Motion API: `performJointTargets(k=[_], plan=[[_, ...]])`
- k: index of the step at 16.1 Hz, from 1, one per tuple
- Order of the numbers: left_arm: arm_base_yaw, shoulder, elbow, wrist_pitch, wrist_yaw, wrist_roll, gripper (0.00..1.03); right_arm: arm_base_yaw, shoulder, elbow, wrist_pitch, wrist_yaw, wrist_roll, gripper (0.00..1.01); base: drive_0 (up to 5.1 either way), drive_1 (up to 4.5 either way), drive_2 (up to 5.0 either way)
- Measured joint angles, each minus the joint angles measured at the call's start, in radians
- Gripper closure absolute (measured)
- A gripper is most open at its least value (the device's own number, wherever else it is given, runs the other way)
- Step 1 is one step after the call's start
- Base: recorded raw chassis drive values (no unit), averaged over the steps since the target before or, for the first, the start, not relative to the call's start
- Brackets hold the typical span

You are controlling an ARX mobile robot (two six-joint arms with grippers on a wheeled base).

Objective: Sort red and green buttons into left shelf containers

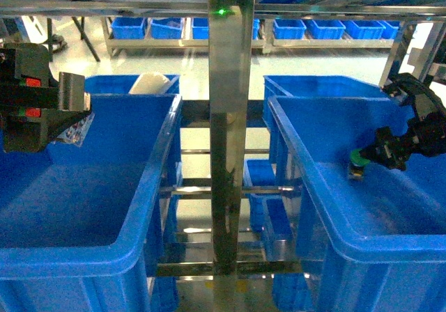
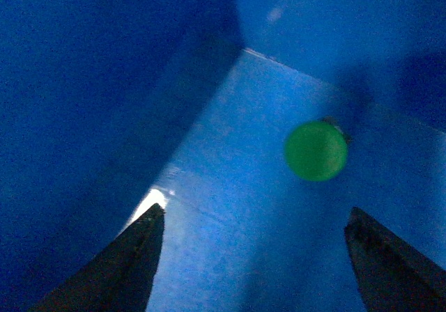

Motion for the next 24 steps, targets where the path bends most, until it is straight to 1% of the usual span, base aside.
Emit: performJointTargets(k=[1, 3, 5, 6, 7, 8, 9, 10, 12, 13, 14, 16, 17, 19, 20, 21, 22, 23, 24], plan=[[0.000, 0.000, 0.000, 0.000, 0.000, 0.000, 0.74, 0.008, -0.020, -0.034, 0.022, 0.000, 0.004, 0.20, 0.0, 0.00, 0.0], [0.000, 0.000, 0.000, 0.000, 0.000, 0.000, 0.74, 0.018, -0.039, -0.068, 0.058, 0.002, 0.005, 0.17, 0.0, 0.00, 0.0], [0.000, 0.000, 0.000, 0.000, 0.000, 0.000, 0.74, 0.033, -0.074, -0.130, 0.118, 0.014, 0.008, 0.10, 0.0, 0.00, 0.0], [0.000, 0.000, 0.000, 0.000, 0.000, 0.000, 0.74, 0.056, -0.133, -0.236, 0.227, 0.033, 0.018, 0.01, 0.0, 0.00, 0.0], [0.000, 0.000, 0.000, 0.000, 0.000, 0.000, 0.74, 0.068, -0.192, -0.344, 0.336, 0.050, 0.019, 0.04, 0.0, 0.00, 0.0], [0.000, 0.000, 0.000, 0.000, 0.000, 0.000, 0.74, 0.065, -0.253, -0.448, 0.420, 0.074, 0.024, 0.03, 0.0, 0.00, 0.0], [0.000, 0.000, 0.000, 0.000, -0.001, 0.000, 0.74, 0.045, -0.312, -0.549, 0.496, 0.080, 0.027, 0.03, 0.0, 0.00, 0.0], [0.000, 0.000, 0.000, 0.000, 0.000, 0.000, 0.74, 0.026, -0.363, -0.633, 0.548, 0.091, 0.029, 0.03, 0.0, 0.00, 0.0], [-0.003, 0.000, 0.000, 0.000, 0.004, 0.000, 0.74, -0.001, -0.471, -0.764, 0.586, 0.090, 0.047, 0.03, 0.0, 0.00, 0.0], [-0.002, 0.000, 0.000, 0.000, 0.003, 0.000, 0.74, 0.001, -0.554, -0.828, 0.594, 0.085, 0.064, 0.03, 0.0, 0.00, 0.0], [-0.002, 0.000, 0.000, 0.000, 0.003, 0.000, 0.74, 0.002, -0.631, -0.874, 0.604, 0.079, 0.090, 0.03, 0.0, 0.00, 0.0], [-0.002, 0.000, 0.000, 0.000, 0.003, 0.000, 0.74, 0.013, -0.758, -0.950, 0.607, 0.101, 0.123, 0.03, 0.0, 0.00, 0.0], [-0.002, 0.000, 0.000, 0.000, 0.003, 0.000, 0.74, 0.021, -0.806, -0.978, 0.592, 0.113, 0.130, 0.03, 0.0, 0.00, 0.0], [-0.002, -0.004, 0.000, -0.001, 0.004, 0.000, 0.74, 0.021, -0.802, -0.978, 0.590, 0.117, 0.137, 0.03, 0.0, 0.00, 0.0], [0.015, -0.013, -0.015, -0.006, -0.001, 0.004, 0.74, 0.021, -0.802, -0.978, 0.590, 0.117, 0.140, 0.03, 0.0, 0.00, 0.0], [0.051, -0.030, -0.059, -0.015, 0.011, 0.010, 0.74, 0.021, -0.802, -0.978, 0.591, 0.117, 0.140, 0.03, 0.0, 0.00, 0.0], [0.100, -0.022, -0.080, -0.022, 0.027, 0.023, 0.74, 0.021, -0.802, -0.978, 0.591, 0.117, 0.140, 0.03, 0.0, 0.00, 0.0], [0.150, 0.012, -0.080, 0.032, 0.049, 0.040, 0.74, 0.021, -0.802, -0.978, 0.591, 0.117, 0.140, 0.03, 0.0, 0.00, 0.0], [0.198, 0.053, -0.069, 0.040, 0.090, 0.057, 0.74, 0.021, -0.802, -0.978, 0.591, 0.117, 0.140, 0.03, 0.0, 0.00, 0.0]])
